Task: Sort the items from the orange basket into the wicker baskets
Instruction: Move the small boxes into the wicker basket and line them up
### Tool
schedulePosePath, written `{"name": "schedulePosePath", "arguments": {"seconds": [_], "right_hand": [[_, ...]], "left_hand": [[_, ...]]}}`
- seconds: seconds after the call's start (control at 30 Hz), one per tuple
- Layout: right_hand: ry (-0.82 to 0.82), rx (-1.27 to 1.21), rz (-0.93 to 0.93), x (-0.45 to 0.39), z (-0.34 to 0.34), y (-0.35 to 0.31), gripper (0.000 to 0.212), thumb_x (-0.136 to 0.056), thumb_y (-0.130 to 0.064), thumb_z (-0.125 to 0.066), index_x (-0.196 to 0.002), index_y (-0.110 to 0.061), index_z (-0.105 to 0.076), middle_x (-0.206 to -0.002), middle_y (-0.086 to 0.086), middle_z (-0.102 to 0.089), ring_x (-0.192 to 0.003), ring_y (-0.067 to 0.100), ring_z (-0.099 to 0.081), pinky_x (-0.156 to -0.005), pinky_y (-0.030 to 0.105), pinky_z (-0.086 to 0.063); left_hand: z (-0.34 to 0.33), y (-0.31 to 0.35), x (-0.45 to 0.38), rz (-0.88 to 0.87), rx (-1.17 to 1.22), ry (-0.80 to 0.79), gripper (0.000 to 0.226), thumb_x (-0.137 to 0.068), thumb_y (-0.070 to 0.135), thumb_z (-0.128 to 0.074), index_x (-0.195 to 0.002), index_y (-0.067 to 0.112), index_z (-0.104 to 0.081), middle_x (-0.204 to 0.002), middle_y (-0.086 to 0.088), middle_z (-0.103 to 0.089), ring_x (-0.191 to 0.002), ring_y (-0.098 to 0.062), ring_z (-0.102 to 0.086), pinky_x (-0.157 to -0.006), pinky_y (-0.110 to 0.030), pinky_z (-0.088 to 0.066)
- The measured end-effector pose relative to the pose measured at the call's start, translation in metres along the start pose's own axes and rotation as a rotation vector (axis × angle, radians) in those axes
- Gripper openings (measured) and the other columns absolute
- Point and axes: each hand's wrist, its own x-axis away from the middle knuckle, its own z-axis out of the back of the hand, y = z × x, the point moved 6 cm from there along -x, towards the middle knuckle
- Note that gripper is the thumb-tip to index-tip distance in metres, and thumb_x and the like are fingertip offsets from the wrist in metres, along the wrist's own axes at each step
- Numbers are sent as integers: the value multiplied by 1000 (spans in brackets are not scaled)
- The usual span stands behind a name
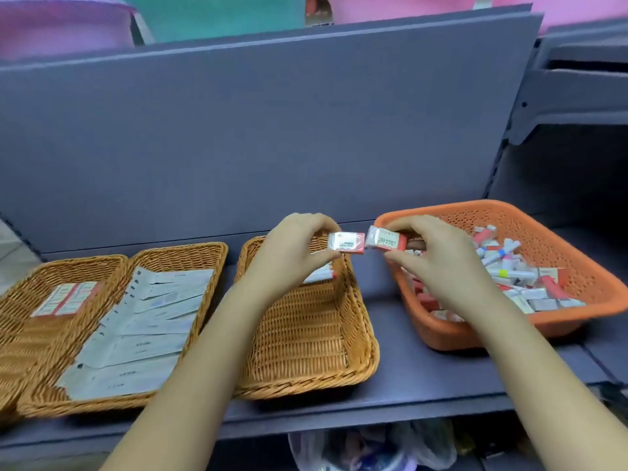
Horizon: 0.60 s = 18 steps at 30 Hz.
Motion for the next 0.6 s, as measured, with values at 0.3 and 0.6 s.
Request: {"name": "schedulePosePath", "arguments": {"seconds": [0.3, 0.6], "right_hand": [[-99, 5, 169, -14, -95, -115, 30, -77, -14, -75, -106, -18, -66, -97, -5, -58, -90, 10, -53, -82, 20, -40], [-181, 130, 255, -34, -190, -220, 30, -81, -20, -71, -111, -18, -64, -101, -2, -54, -94, 16, -53, -79, 30, -44]], "left_hand": [[92, -95, 80, 92, -112, 117, 28, -85, 29, -69, -112, 22, -63, -104, 15, -60, -99, -4, -48, -78, -13, -30], [159, -199, 138, 124, -178, 97, 29, -83, 31, -70, -110, 23, -64, -99, 17, -59, -96, -6, -46, -79, -17, -32]]}}
